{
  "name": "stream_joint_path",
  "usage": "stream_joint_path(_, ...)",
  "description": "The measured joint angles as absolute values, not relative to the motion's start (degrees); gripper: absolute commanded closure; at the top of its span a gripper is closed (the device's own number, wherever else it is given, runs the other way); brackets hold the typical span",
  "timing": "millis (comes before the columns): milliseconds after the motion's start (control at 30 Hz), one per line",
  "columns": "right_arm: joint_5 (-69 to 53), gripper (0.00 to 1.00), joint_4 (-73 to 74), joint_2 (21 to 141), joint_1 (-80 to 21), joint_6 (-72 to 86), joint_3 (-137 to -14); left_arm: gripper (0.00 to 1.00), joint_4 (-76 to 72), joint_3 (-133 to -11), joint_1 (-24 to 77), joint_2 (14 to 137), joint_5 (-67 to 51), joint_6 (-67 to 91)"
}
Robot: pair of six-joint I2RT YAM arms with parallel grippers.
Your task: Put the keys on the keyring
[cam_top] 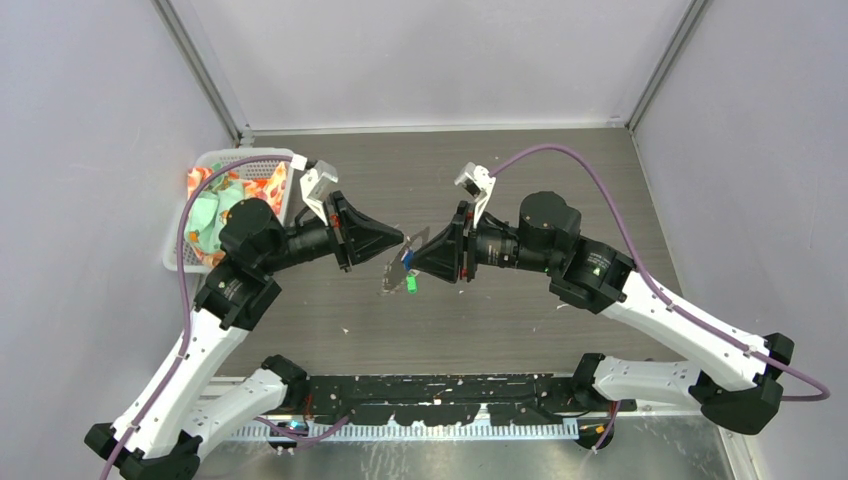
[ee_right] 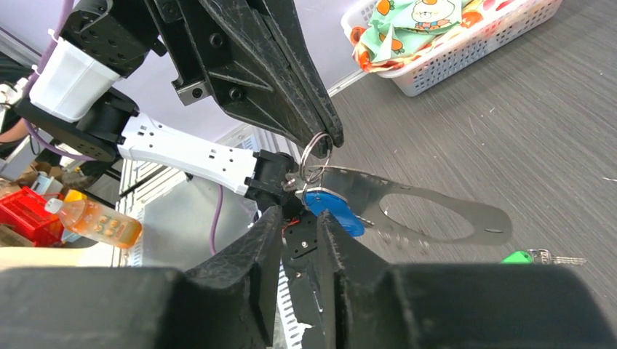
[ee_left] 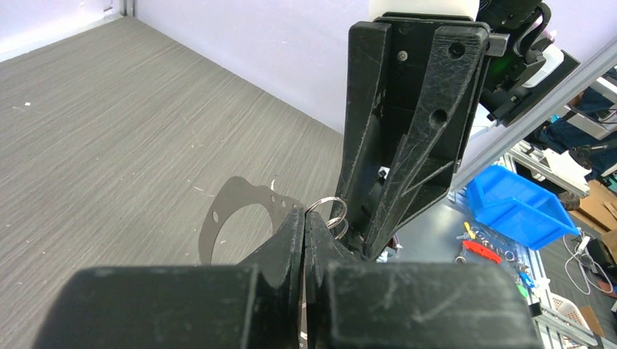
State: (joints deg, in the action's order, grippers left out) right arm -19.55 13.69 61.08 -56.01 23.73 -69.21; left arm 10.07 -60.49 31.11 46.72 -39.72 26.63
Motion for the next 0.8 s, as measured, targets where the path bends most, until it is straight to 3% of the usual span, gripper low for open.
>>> stream_joint_path(167,-19.6,0.79,13.7,61.1,-56.0,23.0,-69.2,1.0,10.1,-60.3,31.1,46.7,-40.0,26.6)
stream_joint_path(367,-19.5,0.67,13.7,61.1,-56.0,22.6,-69.2,1.0,10.1,-60.1,31.1,46.8,-40.2,26.6)
stream_joint_path(467,-19.2,0.65,13.8,61.2,-56.0,22.7,-69.2,1.0,10.1,-60.1,31.1,46.8,-40.3,26.6)
stream_joint_path(800,-18.3,0.87,13.1,62.3,-56.0,22.8,-69.2,1.0,10.1,-59.6,31.1,46.8,-40.4,26.6)
